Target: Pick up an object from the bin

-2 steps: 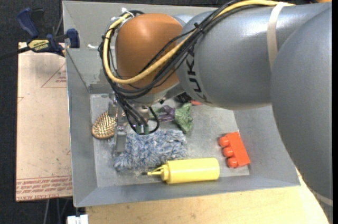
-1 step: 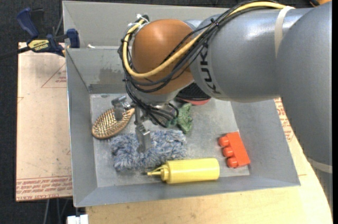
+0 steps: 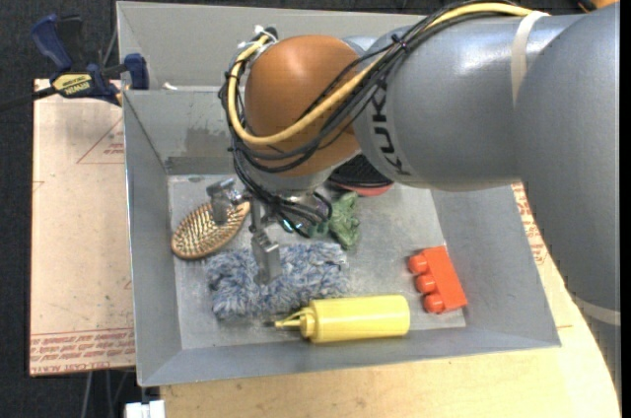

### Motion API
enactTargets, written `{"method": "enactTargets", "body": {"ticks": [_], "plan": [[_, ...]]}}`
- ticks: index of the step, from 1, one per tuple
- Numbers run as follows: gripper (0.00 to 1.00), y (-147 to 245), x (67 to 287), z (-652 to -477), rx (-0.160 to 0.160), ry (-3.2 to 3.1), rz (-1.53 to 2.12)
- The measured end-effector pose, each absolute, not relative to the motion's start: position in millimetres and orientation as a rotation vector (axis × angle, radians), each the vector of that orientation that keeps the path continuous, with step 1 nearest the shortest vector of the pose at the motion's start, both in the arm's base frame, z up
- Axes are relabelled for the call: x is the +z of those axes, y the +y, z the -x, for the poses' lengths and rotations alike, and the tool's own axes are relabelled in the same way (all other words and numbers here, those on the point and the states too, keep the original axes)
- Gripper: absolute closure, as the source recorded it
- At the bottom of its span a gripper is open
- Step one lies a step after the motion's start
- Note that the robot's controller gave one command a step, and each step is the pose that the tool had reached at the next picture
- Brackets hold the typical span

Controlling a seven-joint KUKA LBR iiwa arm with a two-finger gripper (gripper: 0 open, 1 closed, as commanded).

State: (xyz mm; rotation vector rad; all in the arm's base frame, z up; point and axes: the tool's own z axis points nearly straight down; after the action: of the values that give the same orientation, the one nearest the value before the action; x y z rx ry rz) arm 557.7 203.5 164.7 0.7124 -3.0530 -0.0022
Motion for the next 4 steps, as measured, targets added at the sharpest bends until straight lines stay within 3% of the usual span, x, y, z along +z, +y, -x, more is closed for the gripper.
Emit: {"method": "enactTargets", "body": {"ticks": [1,2,3,4], "plan": [[0.00,147,140,-582.3,0.002,-3.109,-0.401],[0.00,177,67,-527.3,-0.002,-3.023,-0.812],[1.00,175,69,-529.3,-0.001,-3.028,-0.808],[1.00,198,112,-541.9,-0.003,-3.126,-0.286]]}}
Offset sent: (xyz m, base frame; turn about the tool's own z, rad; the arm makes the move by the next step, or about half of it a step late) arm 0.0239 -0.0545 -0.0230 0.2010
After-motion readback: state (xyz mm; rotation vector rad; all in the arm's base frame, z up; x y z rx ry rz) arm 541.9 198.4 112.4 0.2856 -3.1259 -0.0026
